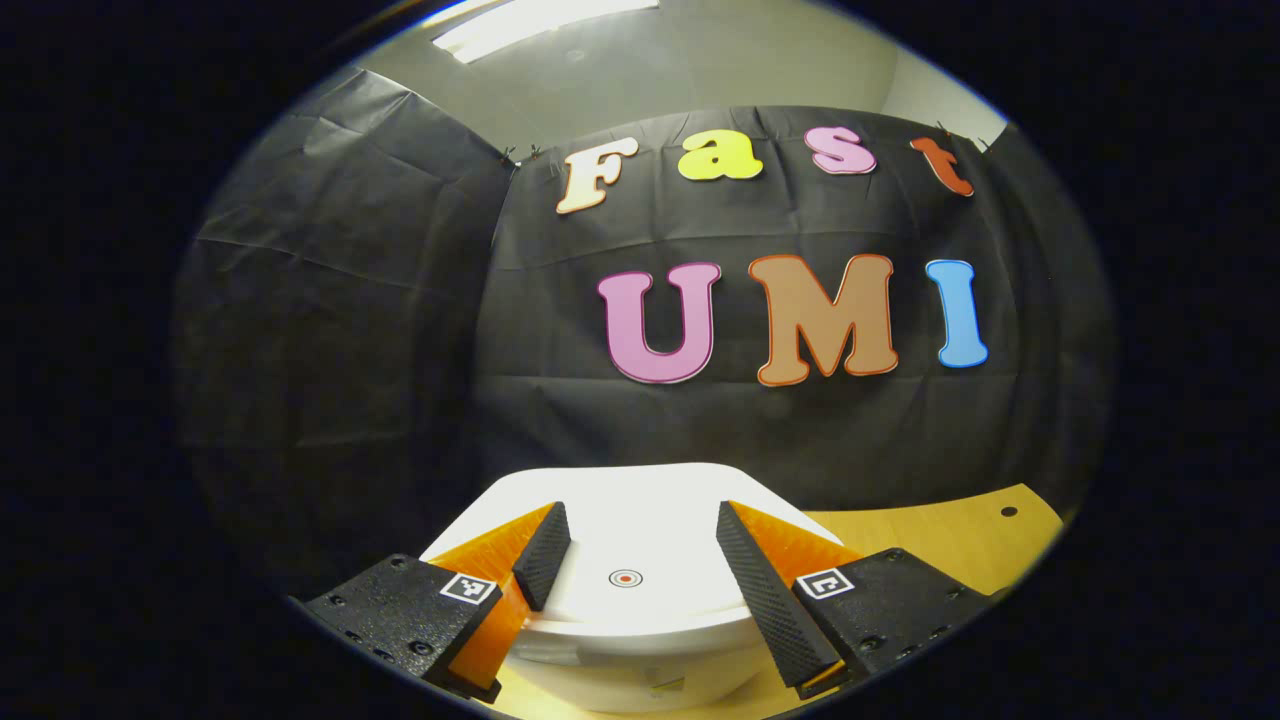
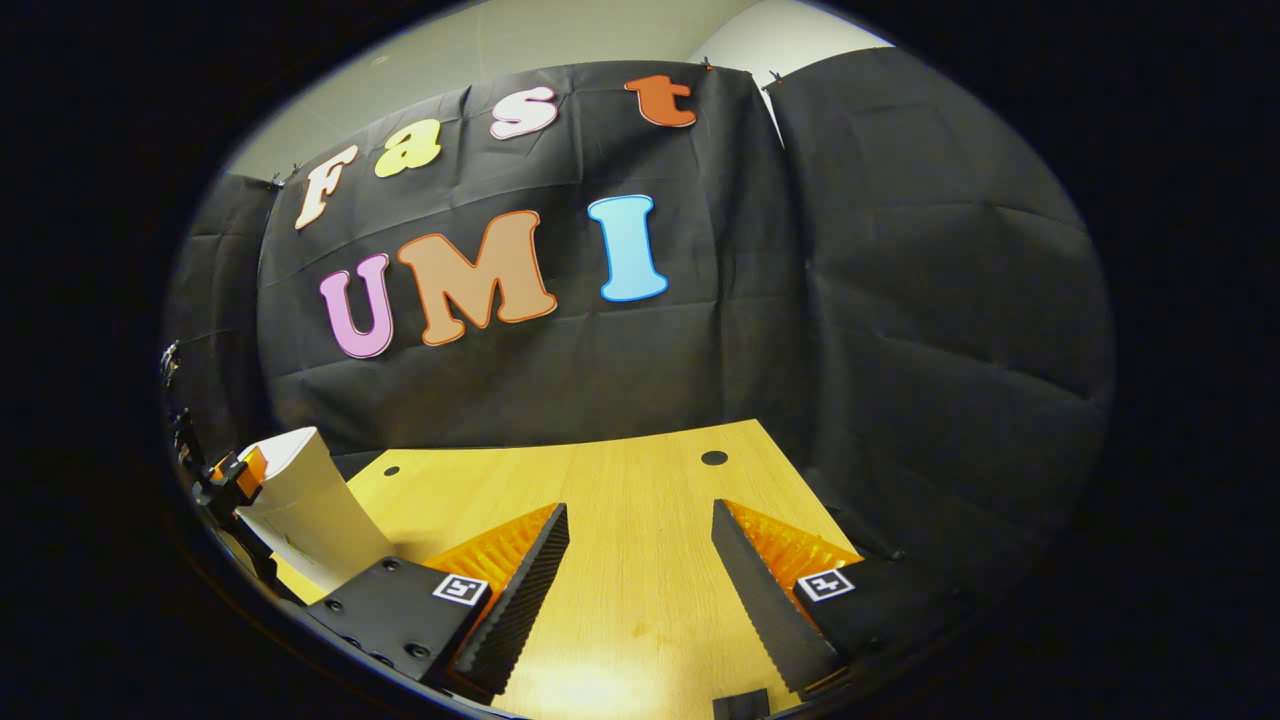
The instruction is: Press the lid of the desktop garbage bin to open it, pick up the crumpled paper on the desktop and throw it into the bin, then pick up the pop can on the desktop and drop it into the bin, and finally close the garbage bin lid.
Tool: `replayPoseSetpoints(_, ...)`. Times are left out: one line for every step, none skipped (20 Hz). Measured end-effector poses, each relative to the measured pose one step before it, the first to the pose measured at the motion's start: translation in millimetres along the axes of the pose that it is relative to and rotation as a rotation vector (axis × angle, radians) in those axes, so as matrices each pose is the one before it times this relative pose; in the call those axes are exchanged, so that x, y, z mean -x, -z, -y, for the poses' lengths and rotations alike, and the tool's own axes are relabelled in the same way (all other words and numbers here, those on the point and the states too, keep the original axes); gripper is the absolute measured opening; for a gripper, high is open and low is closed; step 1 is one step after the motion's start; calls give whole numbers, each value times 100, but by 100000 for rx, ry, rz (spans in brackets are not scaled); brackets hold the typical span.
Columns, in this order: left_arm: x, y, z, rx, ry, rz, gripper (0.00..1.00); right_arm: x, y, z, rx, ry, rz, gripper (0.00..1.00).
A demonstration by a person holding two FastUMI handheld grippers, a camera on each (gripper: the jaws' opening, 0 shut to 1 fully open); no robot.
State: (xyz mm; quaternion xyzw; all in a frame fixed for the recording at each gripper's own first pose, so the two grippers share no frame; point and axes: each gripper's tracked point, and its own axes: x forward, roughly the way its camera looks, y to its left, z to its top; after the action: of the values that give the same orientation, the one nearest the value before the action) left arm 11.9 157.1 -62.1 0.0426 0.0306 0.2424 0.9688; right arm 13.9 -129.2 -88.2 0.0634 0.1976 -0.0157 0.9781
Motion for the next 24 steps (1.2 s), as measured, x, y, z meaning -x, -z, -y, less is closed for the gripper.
replayPoseSetpoints(67,7,-39,-1177,1008,-147,92,-18,-268,-609,32,-1596,635,96)
replayPoseSetpoints(-48,61,110,-960,892,-736,92,-132,-317,-650,290,-1445,893,96)
replayPoseSetpoints(100,-33,22,-665,580,-1410,91,-50,-179,-583,479,-1394,558,96)
replayPoseSetpoints(77,-149,26,709,386,-873,91,-130,-48,-604,542,-1272,347,96)
replayPoseSetpoints(452,-129,28,2006,154,-448,91,-106,15,-564,467,-1116,264,96)
replayPoseSetpoints(266,-373,-54,3071,-238,114,93,-92,50,-665,497,-1184,224,96)
replayPoseSetpoints(42,-67,132,3625,233,-241,93,-11,-87,-619,504,-868,397,96)
replayPoseSetpoints(107,-244,75,3170,207,178,93,-119,-32,-506,499,-839,543,96)
replayPoseSetpoints(74,108,109,2239,145,-693,94,-119,76,-511,52,-810,174,96)
replayPoseSetpoints(105,-1171,-77,-1190,-159,3226,94,-100,-31,-637,-322,-1251,104,96)
replayPoseSetpoints(-56,-1751,-37,-3272,279,5705,94,-30,142,-509,-363,-1095,57,96)
replayPoseSetpoints(0,-1951,328,-4882,1433,5607,93,-56,32,-376,-253,-873,99,96)
replayPoseSetpoints(-37,-1592,729,-5056,2835,4277,93,-70,0,-456,-158,-755,345,96)
replayPoseSetpoints(122,-1431,982,-4269,3504,3421,93,-84,-174,-520,-91,-745,591,96)
replayPoseSetpoints(214,-1574,1131,-2679,3762,3645,93,-74,-111,-484,-40,-758,572,96)
replayPoseSetpoints(238,-1525,1391,-727,3614,3259,93,-42,-180,-452,138,-571,808,96)
replayPoseSetpoints(191,-1014,1622,1075,3982,2260,92,14,-157,-468,467,-506,1074,96)
replayPoseSetpoints(328,-765,1935,2391,4154,1216,93,5,-213,-417,388,-252,1065,96)
replayPoseSetpoints(449,-445,2015,2948,4373,781,93,-26,-68,-520,181,-385,976,94)
replayPoseSetpoints(228,-271,1985,2933,3949,252,93,65,-32,-464,-258,-334,770,96)
replayPoseSetpoints(256,79,1585,2267,3269,-179,94,84,26,-232,-764,-301,817,96)
replayPoseSetpoints(235,226,1504,1502,2505,-695,94,123,-130,-355,-1309,-274,973,96)
replayPoseSetpoints(343,555,1145,1112,2147,-1245,94,335,-135,-77,-1235,-300,1051,96)
replayPoseSetpoints(315,571,1074,813,1966,-1382,94,155,-58,62,-1501,172,824,96)
